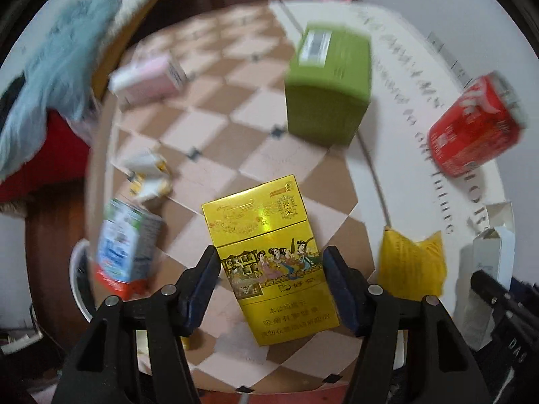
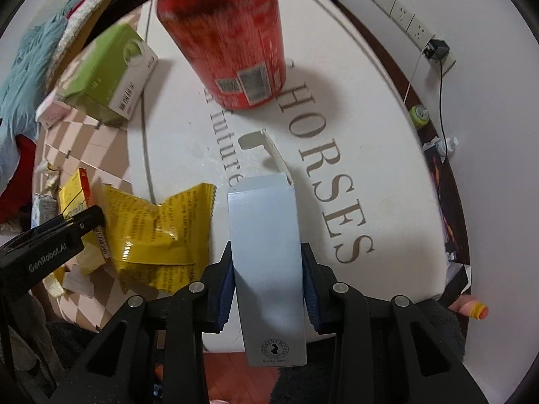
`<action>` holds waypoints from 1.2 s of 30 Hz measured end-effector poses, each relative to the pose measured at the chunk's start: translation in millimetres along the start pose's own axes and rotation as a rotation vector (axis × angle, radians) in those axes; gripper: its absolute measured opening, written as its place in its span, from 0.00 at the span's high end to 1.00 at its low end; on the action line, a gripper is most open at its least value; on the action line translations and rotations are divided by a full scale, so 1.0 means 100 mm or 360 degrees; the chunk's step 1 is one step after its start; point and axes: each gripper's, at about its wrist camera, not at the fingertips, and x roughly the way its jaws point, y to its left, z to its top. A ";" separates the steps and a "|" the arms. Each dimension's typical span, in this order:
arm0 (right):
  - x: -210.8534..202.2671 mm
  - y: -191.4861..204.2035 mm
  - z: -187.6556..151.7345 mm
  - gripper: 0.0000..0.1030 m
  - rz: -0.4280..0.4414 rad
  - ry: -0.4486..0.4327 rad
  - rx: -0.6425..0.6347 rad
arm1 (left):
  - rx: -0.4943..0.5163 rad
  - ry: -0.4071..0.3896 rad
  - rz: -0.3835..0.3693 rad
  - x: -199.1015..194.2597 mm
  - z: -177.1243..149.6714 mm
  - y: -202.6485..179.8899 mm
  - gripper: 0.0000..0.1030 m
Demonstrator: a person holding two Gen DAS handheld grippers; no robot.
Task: Collect trash
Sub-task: 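Grasp the white carton with the right tool while the left tool grasps the yellow cigarette pack, then lift both held items and carry them over the white trash bin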
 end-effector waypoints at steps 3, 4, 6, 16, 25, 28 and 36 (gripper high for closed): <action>-0.19 0.02 -0.03 0.64 0.0006 -0.0075 -0.0015 | 0.0006 -0.0156 0.0011 -0.01 -0.09 0.31 0.42; -0.29 0.04 -0.04 0.64 0.0010 -0.0110 -0.0029 | 0.0002 -0.0206 0.0011 -0.08 -0.12 0.32 0.42; -0.46 0.10 -0.07 0.64 0.0019 -0.0171 -0.0061 | -0.0021 -0.0298 0.0002 -0.21 -0.21 0.35 0.42; -1.32 0.78 -0.06 0.64 0.0157 -0.0481 -0.0246 | -0.0200 -0.0660 -0.0031 -0.36 -0.21 1.41 0.42; -1.66 2.36 -0.18 0.64 0.0407 -0.0545 -0.0577 | -0.0453 -0.0741 0.0118 -0.45 -0.49 2.85 0.42; -1.55 3.08 -0.30 0.64 0.0496 -0.0486 -0.0718 | -0.0608 -0.0666 0.0139 -0.23 -0.72 3.47 0.42; -0.57 4.80 -0.88 0.64 0.0603 -0.0131 -0.1008 | -0.1054 -0.0172 -0.0058 1.20 -1.41 4.99 0.42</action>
